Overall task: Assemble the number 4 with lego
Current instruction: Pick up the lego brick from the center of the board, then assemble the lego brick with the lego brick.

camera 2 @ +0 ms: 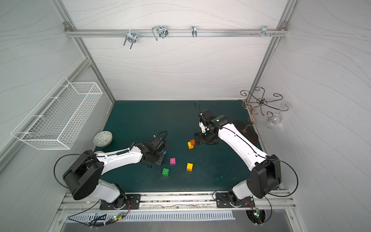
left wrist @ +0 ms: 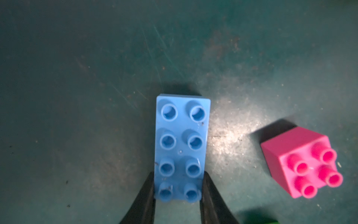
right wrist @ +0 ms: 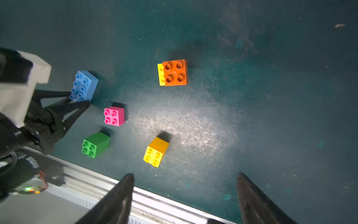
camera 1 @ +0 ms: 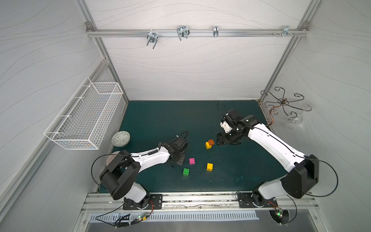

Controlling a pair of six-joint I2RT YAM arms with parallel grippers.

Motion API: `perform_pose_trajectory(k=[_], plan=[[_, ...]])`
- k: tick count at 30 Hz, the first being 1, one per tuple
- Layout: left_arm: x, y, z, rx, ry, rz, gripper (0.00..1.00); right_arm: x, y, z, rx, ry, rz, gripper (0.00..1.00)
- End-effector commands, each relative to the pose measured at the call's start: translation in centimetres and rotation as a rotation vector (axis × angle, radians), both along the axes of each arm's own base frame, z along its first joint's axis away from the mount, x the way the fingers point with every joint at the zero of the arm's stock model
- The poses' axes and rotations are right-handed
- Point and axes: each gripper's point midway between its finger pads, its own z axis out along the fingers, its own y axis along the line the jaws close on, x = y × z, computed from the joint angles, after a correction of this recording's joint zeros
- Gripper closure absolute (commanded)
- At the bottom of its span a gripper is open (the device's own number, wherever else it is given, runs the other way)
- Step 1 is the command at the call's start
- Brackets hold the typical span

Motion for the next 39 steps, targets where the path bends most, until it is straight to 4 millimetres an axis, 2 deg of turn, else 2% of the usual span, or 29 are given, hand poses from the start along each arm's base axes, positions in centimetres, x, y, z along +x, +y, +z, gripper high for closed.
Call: perform_pose_trajectory(k=[1,5,9,18,25,31,39], plan=[[1.7,-1.3,3.3,-0.015,-0.092,-0.051,1.0,0.4,0.3,0.6,0.083,-0.012,-0.016,0.11],[2.8,-2.6,6.0,-0.04,-0.166,-0.133,1.0,0.8,0.0,-0.1,0.113,-0.005,-0.032,0.01],[3.8,-4.7,7.9,-0.07,-0.217,-0.269,1.0,1.2,0.0,-0.9,0.158,0.01,-0.068,0.01],[5.4,-9.0,9.9,-0.108,-0.284,-0.548,1.0,1.3,1.0,-2.3,0.317,0.037,-0.193,0.01],[6.0,-11.2,10.1,-0.136,-0.295,-0.672,1.0,0.8,0.8,-3.3,0.393,-0.013,-0.357,0.03],[6.0,-12.5,9.4,-0.152,-0.28,-0.763,1.0,0.0,1.7,-4.3,0.43,-0.042,-0.419,0.09],[6.4,-13.6,8.5,-0.163,-0.255,-0.825,1.0,1.1,2.6,-5.4,0.468,-0.085,-0.472,0.14]])
